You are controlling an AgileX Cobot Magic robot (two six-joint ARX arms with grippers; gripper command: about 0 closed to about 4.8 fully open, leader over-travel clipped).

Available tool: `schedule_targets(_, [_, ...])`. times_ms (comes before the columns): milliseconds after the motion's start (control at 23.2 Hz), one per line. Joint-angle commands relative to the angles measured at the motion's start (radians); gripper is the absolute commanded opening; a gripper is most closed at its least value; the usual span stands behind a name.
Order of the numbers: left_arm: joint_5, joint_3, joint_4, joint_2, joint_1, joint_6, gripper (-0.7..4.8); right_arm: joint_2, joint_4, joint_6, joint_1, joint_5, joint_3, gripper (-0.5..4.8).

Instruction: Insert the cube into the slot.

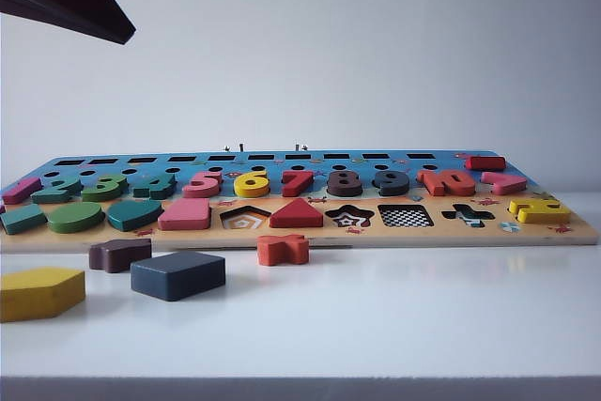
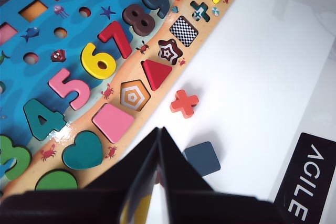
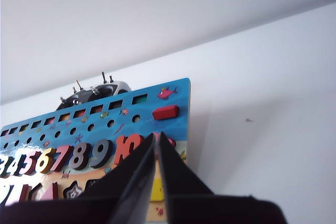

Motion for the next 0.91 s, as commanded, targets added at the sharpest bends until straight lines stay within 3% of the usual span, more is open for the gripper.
schedule_targets(43, [0.031, 0.027, 0.000, 0.027, -0.011, 0.005, 0.17, 0.030, -0.090, -0.003, 0.002, -0.050, 0.040, 0.32])
schedule_targets(216, [0.079, 0.072, -0.013, 0.082, -0.019, 0.005, 0.17, 0.149, -0.108, 0.032, 0.002, -0.169, 0.090, 0.33])
schedule_targets(561, [0.085, 0.085, -0.077, 0.112, -0.064, 0.006, 0.17, 0.403, -0.138, 0.016, 0.039, -0.352, 0.241, 0.43])
schedule_targets(691, [0.088, 0.085, -0.103, 0.113, -0.076, 0.006, 0.17, 0.488, -0.145, -0.019, 0.101, -0.399, 0.298, 0.98])
schedule_targets(820, [0.091, 0.084, -0.140, 0.114, -0.087, 0.005, 0.17, 0.607, -0.170, -0.100, 0.246, -0.400, 0.386, 2.26])
schedule_targets(907, [0.091, 0.084, -0.149, 0.114, -0.087, 0.004, 0.17, 0.652, -0.200, -0.128, 0.303, -0.397, 0.420, 2.69])
